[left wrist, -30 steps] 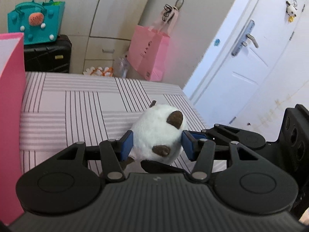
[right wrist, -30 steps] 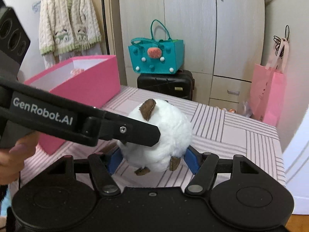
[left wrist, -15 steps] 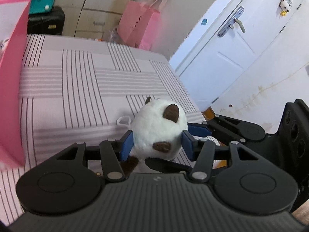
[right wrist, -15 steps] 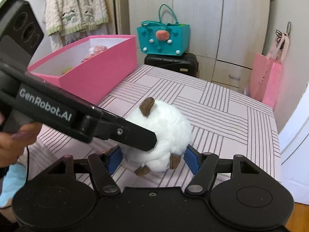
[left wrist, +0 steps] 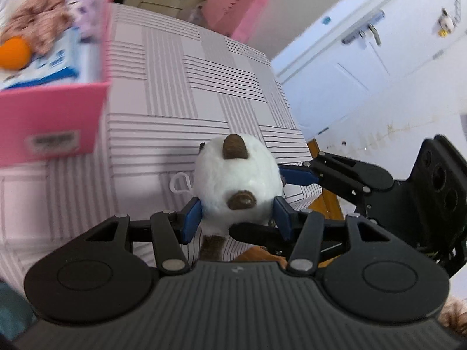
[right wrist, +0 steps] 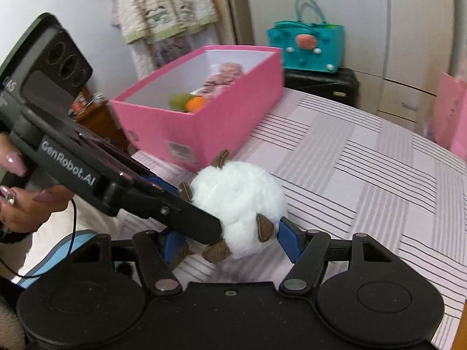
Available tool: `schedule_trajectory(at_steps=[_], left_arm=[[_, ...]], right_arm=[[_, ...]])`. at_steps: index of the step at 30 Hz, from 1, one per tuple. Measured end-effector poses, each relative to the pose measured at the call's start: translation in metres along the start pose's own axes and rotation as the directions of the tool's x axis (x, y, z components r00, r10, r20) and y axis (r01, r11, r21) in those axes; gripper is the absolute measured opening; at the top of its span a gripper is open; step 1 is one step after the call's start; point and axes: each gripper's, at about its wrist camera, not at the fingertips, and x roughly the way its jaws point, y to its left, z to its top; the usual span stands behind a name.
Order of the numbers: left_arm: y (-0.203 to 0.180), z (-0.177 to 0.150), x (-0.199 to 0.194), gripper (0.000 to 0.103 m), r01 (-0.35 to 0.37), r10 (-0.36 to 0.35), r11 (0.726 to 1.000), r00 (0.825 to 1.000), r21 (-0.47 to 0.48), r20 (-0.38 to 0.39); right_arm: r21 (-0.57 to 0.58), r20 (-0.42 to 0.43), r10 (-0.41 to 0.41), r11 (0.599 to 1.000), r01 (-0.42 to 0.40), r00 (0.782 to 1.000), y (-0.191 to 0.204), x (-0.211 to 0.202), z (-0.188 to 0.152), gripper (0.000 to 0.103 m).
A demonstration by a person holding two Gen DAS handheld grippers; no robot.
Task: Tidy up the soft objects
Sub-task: 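Lift the cat plush with the left tool and carry it over the pink box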
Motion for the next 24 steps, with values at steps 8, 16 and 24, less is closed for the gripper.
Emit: schedule_trajectory(at_steps=[8, 16, 24], left_arm=[[-0.002, -0.018, -0.049, 0.052, -0.047, 0.045, 0.999, 0.997, 0.02, 0.059], [-0.01, -0.017, -0.103, 0.052, -0.132, 0.118, 0.99, 0.971, 0.052, 0.209], [0.011, 0.025, -0.135, 0.052, -0.149, 0.125, 0.988, 0.908, 0.031, 0.399]], right_arm=[[-0.089, 0.027, 0.052, 0.995, -0.05, 0.998, 0.041, -0.006, 0.018, 0.073], [-0.167, 0.128, 0.094, 0.983, -0.072, 0.987, 0.072, -0.017, 0.047, 0.073], [-0.15, 0.282, 0.088, 0.988, -0.047, 0.955, 0.073, -0.001, 0.099, 0.072]])
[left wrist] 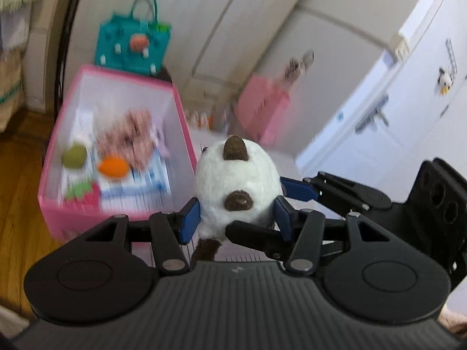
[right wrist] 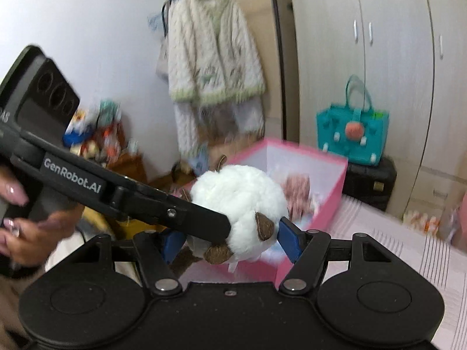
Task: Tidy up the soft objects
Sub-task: 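Lift the cat plush with the left tool and carry it over the pink box, then lower the cat plush into the box and open the left tool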
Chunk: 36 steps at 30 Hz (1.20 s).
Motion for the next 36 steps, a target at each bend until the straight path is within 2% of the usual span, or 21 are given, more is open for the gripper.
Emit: schedule_trajectory(at_steps=[3, 6, 8, 11, 14, 17, 19, 21, 23, 25, 30, 34, 36], left_arm=[[0.004, 0.02, 0.003, 0.054, -0.04, 0.037, 0.999, 0.996, 0.027, 0.085], [0.016, 0.038, 0.01, 0.054, -0.07, 0.064, 0.997, 0.986, 0.038, 0.156], [0.026, 0.05, 0.02, 0.053, -0.09, 0.085, 0.996, 0.982, 0.025, 0.169], [0.045, 0.065, 0.043, 0.053, -0.109, 0.104, 0.994, 0.978, 0.015, 0.182], [0.064, 0.077, 0.064, 0.054, -0.119, 0.121, 0.993, 0.978, -0.019, 0.171], [0.087, 0.085, 0.087, 0.054, -0.101, 0.111, 0.991, 0.985, -0.086, 0.128], [0.097, 0.086, 0.098, 0.054, -0.109, 0.12, 0.989, 0.986, -0.097, 0.115], [0.103, 0.086, 0.111, 0.055, -0.132, 0.141, 0.987, 0.985, -0.089, 0.097], [0.1, 0.081, 0.119, 0.055, -0.192, 0.194, 0.981, 0.975, -0.035, 0.107], [0.1, 0.076, 0.124, 0.054, -0.221, 0.22, 0.975, 0.969, -0.005, 0.11], [0.124, 0.08, 0.133, 0.054, -0.143, 0.152, 0.982, 0.986, -0.125, 0.064], [0.132, 0.083, 0.139, 0.053, -0.118, 0.124, 0.983, 0.992, -0.144, 0.035], [0.132, 0.08, 0.141, 0.053, -0.122, 0.127, 0.981, 0.992, -0.153, 0.026]], right_arm=[[-0.007, 0.056, -0.001, 1.0, 0.002, 0.998, -0.008, 0.017, 0.018, 0.073], [0.006, 0.101, 0.05, 0.999, -0.051, 0.994, -0.027, 0.039, 0.033, 0.073], [0.035, 0.093, 0.084, 0.996, -0.087, 0.992, -0.043, 0.06, 0.041, 0.073], [0.032, 0.07, 0.093, 0.995, -0.096, 0.993, -0.063, 0.091, 0.051, 0.073], [-0.018, 0.058, 0.096, 0.995, -0.095, 0.994, -0.073, 0.114, 0.055, 0.073], [-0.071, 0.03, 0.069, 0.995, -0.067, 0.997, -0.081, 0.137, 0.059, 0.073], [-0.094, 0.003, 0.05, 0.994, -0.05, 0.999, -0.085, 0.151, 0.06, 0.072], [-0.106, -0.034, 0.025, 0.994, -0.029, 0.999, -0.088, 0.166, 0.061, 0.072], [-0.143, -0.06, 0.015, 0.989, -0.023, 0.998, -0.088, 0.177, 0.057, 0.072], [-0.148, -0.075, 0.01, 0.989, -0.021, 0.997, -0.088, 0.185, 0.052, 0.072], [-0.151, -0.097, 0.017, 0.988, -0.032, 0.995, -0.095, 0.192, 0.048, 0.072], [-0.042, -0.123, 0.049, 0.998, -0.055, 0.991, -0.114, 0.198, 0.046, 0.072], [-0.07, -0.135, 0.027, 0.997, -0.036, 0.99, -0.112, 0.202, 0.042, 0.071]])
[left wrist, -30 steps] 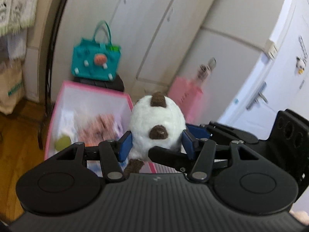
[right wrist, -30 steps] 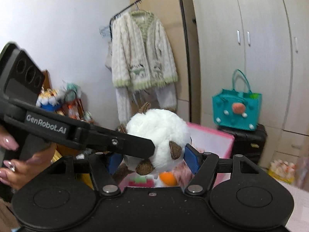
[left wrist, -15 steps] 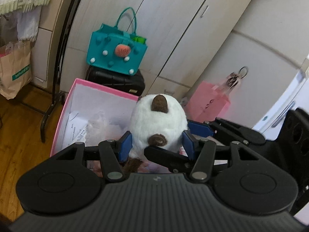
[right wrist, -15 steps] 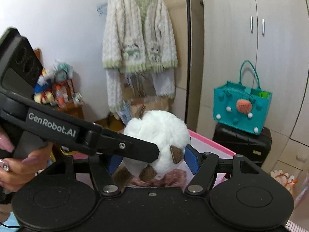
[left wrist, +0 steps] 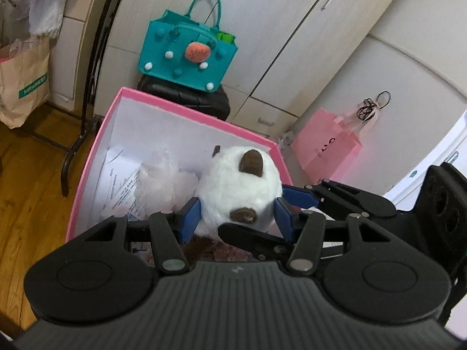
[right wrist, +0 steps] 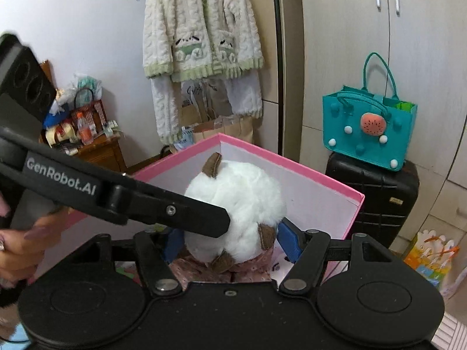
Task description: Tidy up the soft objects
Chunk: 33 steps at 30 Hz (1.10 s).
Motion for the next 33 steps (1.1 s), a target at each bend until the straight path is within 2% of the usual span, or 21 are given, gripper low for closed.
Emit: schedule_trajectory(at_steps=[2, 4, 7, 12, 16, 21, 26, 30, 33], left_arm=[[0.0, -0.005, -0.003, 0.056, 0.05, -0.05, 0.999, 0.999, -0.005, -0.005], [-0.001, -0.008, -0.005, 0.055, 0.066, -0.066, 0.998, 0.998, -0.012, -0.015], [-0.005, -0.011, -0.009, 0.054, -0.006, 0.006, 1.0, 1.0, 0.018, 0.023], [-0.007, -0.014, -0.028, 0.054, -0.087, 0.082, 0.995, 0.993, 0.053, 0.09], [-0.019, -0.02, -0.044, 0.056, -0.167, 0.149, 0.98, 0.976, 0.106, 0.161], [-0.035, -0.035, -0.062, 0.059, -0.201, 0.168, 0.967, 0.966, 0.157, 0.197], [-0.054, -0.053, -0.07, 0.062, -0.214, 0.172, 0.956, 0.963, 0.202, 0.206], [-0.066, -0.068, -0.079, 0.063, -0.25, 0.202, 0.942, 0.955, 0.225, 0.216], [-0.076, -0.081, -0.086, 0.063, -0.275, 0.219, 0.925, 0.95, 0.263, 0.222]], right_arm=[[-0.056, -0.027, -0.075, 0.996, 0.074, 0.997, 0.009, 0.007, -0.002, 0.071], [-0.075, -0.034, -0.117, 0.991, 0.114, 0.993, 0.013, 0.014, -0.003, 0.071], [-0.077, -0.028, -0.183, 0.98, 0.181, 0.983, 0.015, 0.018, 0.0, 0.075], [-0.017, -0.033, -0.166, 0.986, 0.165, 0.986, 0.017, -0.001, -0.001, 0.077], [0.083, -0.006, -0.118, 0.99, 0.118, 0.993, 0.016, -0.032, -0.009, 0.077], [0.157, 0.046, -0.14, 0.979, 0.131, 0.989, 0.026, -0.076, -0.029, 0.077], [0.24, 0.151, -0.016, 0.971, -0.021, 0.988, 0.037, -0.12, -0.055, 0.077], [0.216, 0.181, -0.118, 0.973, 0.077, 0.976, 0.05, -0.143, -0.069, 0.077], [0.228, 0.146, -0.18, 0.963, 0.144, 0.973, 0.056, -0.153, -0.079, 0.077]])
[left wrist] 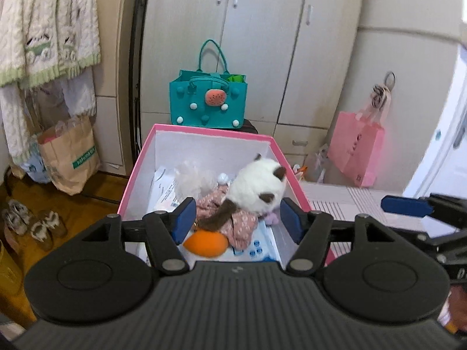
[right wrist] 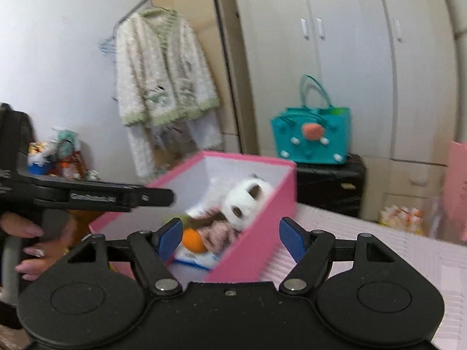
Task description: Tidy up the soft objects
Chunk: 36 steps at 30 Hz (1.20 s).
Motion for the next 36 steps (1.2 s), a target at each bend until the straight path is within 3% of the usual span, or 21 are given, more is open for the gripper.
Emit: schedule_trajectory(at_steps=[4, 6, 9, 13, 15, 19, 25, 27, 31, 36], left_arm=[[-0.012, -0.008, -0.016, 0.063, -0.021, 0.021, 0.999, 1.0, 0.04, 0.0], [-0.017, -0.012, -0.027, 0.063, -0.019, 0.019, 0.999, 1.0, 0.042, 0.014], [-0.028, -0.02, -0.041, 0.079, -0.01, 0.008, 0.999, 0.999, 0.05, 0.032], [-0.043, -0.03, -0.055, 0.092, 0.01, -0.013, 0.998, 0.999, 0.065, 0.044], [-0.05, -0.033, -0.06, 0.096, 0.001, -0.004, 0.997, 0.999, 0.075, 0.041], [-0.065, -0.04, -0.072, 0.101, -0.022, 0.016, 0.994, 0.998, 0.11, 0.057], [-0.087, -0.056, -0.092, 0.103, -0.039, 0.031, 0.994, 0.996, 0.104, 0.078], [-0.092, -0.06, -0.096, 0.103, -0.064, 0.059, 0.995, 0.996, 0.078, 0.068], [-0.103, -0.07, -0.102, 0.103, -0.106, 0.1, 0.989, 0.993, 0.105, 0.065], [-0.114, -0.082, -0.109, 0.103, -0.167, 0.152, 0.978, 0.981, 0.126, 0.119]], right_arm=[[-0.003, -0.046, -0.026, 1.0, 0.026, 0.999, 0.003, -0.017, -0.008, 0.078], [-0.019, -0.048, -0.039, 0.999, 0.038, 0.998, 0.007, -0.028, -0.01, 0.085], [-0.031, -0.032, -0.1, 0.995, 0.099, 0.994, 0.012, -0.047, -0.011, 0.096], [-0.088, -0.026, -0.234, 0.969, 0.231, 0.972, 0.028, -0.076, -0.017, 0.098], [-0.098, -0.01, -0.237, 0.967, 0.235, 0.972, 0.031, -0.094, -0.022, 0.1], [0.019, 0.037, -0.189, 0.982, 0.188, 0.981, 0.024, -0.131, -0.03, 0.1], [-0.015, 0.083, -0.348, 0.937, 0.35, 0.934, 0.038, -0.157, -0.051, 0.1], [0.032, 0.077, -0.407, 0.913, 0.406, 0.91, 0.031, -0.161, -0.057, 0.1], [0.09, -0.026, -0.545, 0.834, 0.545, 0.838, 0.009, -0.158, -0.066, 0.1], [0.171, -0.035, -0.528, 0.833, 0.526, 0.849, 0.003, -0.169, -0.073, 0.1]])
